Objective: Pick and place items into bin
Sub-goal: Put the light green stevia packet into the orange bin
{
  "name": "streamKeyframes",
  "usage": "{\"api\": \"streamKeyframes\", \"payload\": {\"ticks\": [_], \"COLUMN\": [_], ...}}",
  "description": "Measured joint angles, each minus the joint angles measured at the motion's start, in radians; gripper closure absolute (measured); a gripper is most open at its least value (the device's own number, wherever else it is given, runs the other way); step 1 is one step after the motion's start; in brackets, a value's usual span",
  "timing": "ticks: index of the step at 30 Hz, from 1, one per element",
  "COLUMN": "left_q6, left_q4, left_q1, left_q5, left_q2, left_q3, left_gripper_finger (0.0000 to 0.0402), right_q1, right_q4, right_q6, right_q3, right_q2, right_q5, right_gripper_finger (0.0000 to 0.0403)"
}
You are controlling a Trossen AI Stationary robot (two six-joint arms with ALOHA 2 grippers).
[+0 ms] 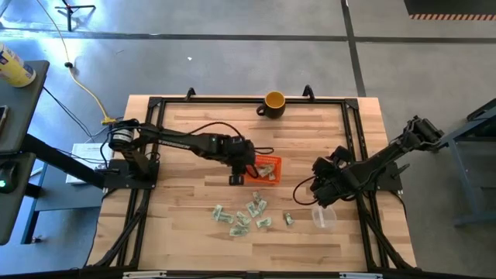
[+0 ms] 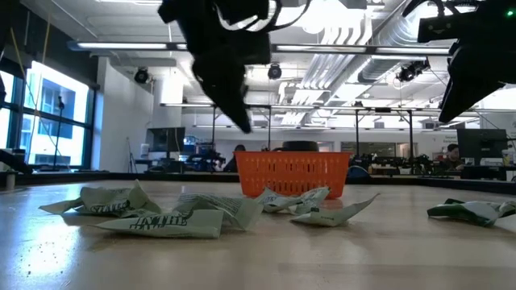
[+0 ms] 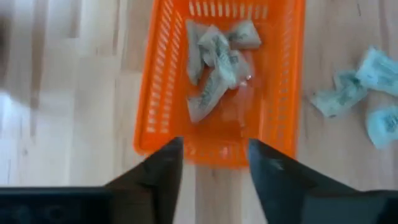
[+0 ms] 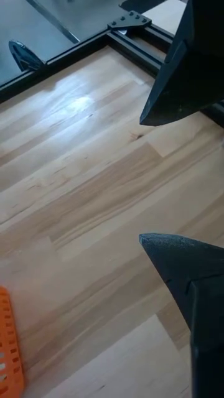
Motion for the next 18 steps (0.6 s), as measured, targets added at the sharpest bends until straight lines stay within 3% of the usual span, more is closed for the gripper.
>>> {"api": "streamKeyframes", "payload": {"ticks": [3,6,10,13,18], "left_q6": [-0.057,-0.189,-0.562,-0.865,-1.174], "left_q4": [-0.155,-0.293,-0.428,-0.493,-0.454], "left_q1": [-0.027,-0.081,-0.147,-0.196,-0.292], "left_q5": [0.039,0.098,0.197,0.249,0.161], "left_q2": [-0.033,-0.059,-0.076,-0.072,-0.073], "left_q3": [0.0,-0.002,-0.001,-0.004,-0.002], "left_gripper_finger": [0.0146,0.014,0.0155,0.017,0.0188], "right_q1": [0.0,0.0,-0.005,-0.028,-0.056], "right_q4": [0.001,0.007,0.04,0.089,0.147], "right_q6": [0.0,-0.008,-0.007,0.016,0.016], "right_q3": [0.0,-0.003,-0.034,-0.071,-0.105], "right_q2": [0.0,-0.001,-0.001,-0.001,-0.002], "right_q5": [0.007,0.023,0.021,-0.055,-0.08], "right_gripper_finger": [0.0116,0.0116,0.0116,0.0116,0.0116]}}
